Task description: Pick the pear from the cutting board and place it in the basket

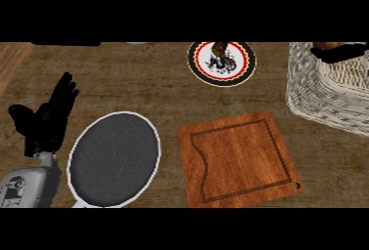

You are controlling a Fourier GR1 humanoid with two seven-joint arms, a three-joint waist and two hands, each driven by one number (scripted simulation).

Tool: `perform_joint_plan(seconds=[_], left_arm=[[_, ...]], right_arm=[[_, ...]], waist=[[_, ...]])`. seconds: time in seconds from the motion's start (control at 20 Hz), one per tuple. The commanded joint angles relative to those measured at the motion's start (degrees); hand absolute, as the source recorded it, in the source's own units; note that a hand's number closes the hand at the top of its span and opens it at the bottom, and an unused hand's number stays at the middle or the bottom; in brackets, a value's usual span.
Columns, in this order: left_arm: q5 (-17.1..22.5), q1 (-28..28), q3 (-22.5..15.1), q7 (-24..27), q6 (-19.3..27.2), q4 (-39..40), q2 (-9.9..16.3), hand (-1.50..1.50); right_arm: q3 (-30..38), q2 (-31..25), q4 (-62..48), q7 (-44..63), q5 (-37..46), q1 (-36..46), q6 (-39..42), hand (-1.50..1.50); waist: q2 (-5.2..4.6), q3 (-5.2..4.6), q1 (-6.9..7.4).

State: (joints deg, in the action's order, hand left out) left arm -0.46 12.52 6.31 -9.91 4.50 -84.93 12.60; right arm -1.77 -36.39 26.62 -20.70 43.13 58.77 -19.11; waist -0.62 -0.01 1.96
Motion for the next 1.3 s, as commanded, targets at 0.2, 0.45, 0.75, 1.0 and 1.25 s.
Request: perform_joint_plan(seconds=[0.2, 0.45, 0.75, 1.0, 1.25], left_arm=[[-1.0, 0.5, -1.3, 0.9, -0.1, 0.1, -1.1, 0.00], [-0.8, 1.5, 0.0, 0.2, -0.3, 0.9, 0.0, 0.00], [-0.3, -3.8, -1.2, 2.5, -2.0, -2.2, -0.7, 0.00], [-1.2, 2.9, 0.1, 1.5, -0.6, 3.1, -0.2, 0.00], [-1.1, 2.2, -0.8, 0.7, -0.1, 1.9, -1.7, 0.00]], right_arm=[[-1.7, 0.4, -12.6, 2.6, 5.8, 6.0, 2.0, 1.50], [-3.4, -0.5, -15.5, 2.8, 8.2, 7.7, 7.2, 1.50], [-2.3, 1.0, -17.6, 1.1, 8.4, 5.2, 1.0, 1.50], [-2.0, 0.3, -19.2, 0.2, 8.9, 5.7, -0.1, 1.50], [-3.7, 0.9, -20.3, 3.0, 11.3, 6.2, -1.4, 1.50]], waist=[[-0.50, 0.07, 0.98], [-0.38, 0.06, 0.49], [-0.41, 0.11, 1.26], [-0.77, 0.13, 1.00], [-0.70, 0.10, 1.07]])
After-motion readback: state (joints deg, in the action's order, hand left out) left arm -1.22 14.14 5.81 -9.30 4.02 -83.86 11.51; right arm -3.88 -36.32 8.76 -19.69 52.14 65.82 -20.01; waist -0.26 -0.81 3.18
